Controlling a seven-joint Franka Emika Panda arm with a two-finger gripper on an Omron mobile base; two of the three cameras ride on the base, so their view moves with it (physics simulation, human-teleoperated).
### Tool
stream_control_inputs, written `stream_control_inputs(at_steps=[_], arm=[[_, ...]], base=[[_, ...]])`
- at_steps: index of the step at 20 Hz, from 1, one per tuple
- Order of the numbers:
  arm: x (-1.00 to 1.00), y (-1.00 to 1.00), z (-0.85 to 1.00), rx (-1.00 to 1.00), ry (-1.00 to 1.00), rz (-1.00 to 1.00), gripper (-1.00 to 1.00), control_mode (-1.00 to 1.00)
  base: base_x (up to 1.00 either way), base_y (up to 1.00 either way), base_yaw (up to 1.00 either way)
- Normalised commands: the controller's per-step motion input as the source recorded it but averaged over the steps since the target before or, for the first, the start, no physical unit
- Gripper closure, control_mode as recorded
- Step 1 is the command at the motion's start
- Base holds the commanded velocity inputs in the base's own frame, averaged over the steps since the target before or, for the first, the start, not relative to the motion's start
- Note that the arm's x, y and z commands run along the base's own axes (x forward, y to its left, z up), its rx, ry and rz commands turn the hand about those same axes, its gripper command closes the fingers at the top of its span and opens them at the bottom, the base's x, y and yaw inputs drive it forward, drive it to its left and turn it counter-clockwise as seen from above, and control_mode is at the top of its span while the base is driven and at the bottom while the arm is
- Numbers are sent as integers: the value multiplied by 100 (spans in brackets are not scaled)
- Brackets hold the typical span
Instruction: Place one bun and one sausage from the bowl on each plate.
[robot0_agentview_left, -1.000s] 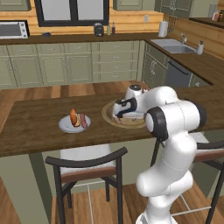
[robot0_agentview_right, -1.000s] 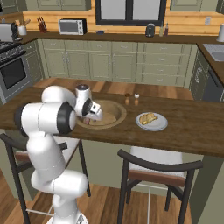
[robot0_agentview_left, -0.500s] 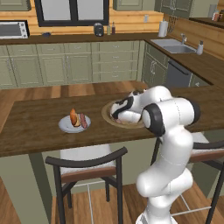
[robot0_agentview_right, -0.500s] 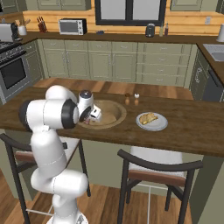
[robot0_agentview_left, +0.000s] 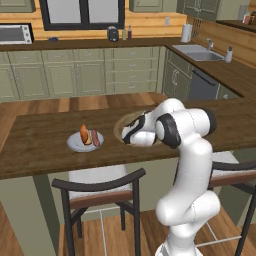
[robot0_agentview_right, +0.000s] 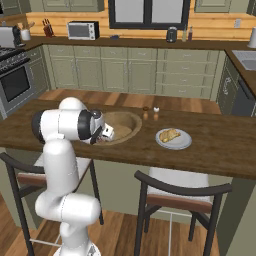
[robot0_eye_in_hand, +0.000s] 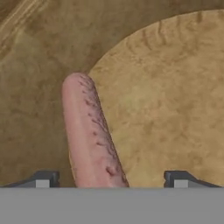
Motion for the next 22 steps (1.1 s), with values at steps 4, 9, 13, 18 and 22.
stream_control_inputs(at_steps=[4, 9, 13, 18, 22], arm=[[57, 0, -55, -14, 7, 0, -100, -100], [9, 0, -61, -7, 1, 0, -100, -100], [-46, 0, -14, 0, 0, 1, -100, -100], [-2, -1, -26, 0, 0, 0, -100, -100], [4, 0, -50, -4, 0, 0, 100, -100]], base=[[0, 0, 0], [0, 0, 0], [0, 0, 0], [0, 0, 0], [0, 0, 0]])
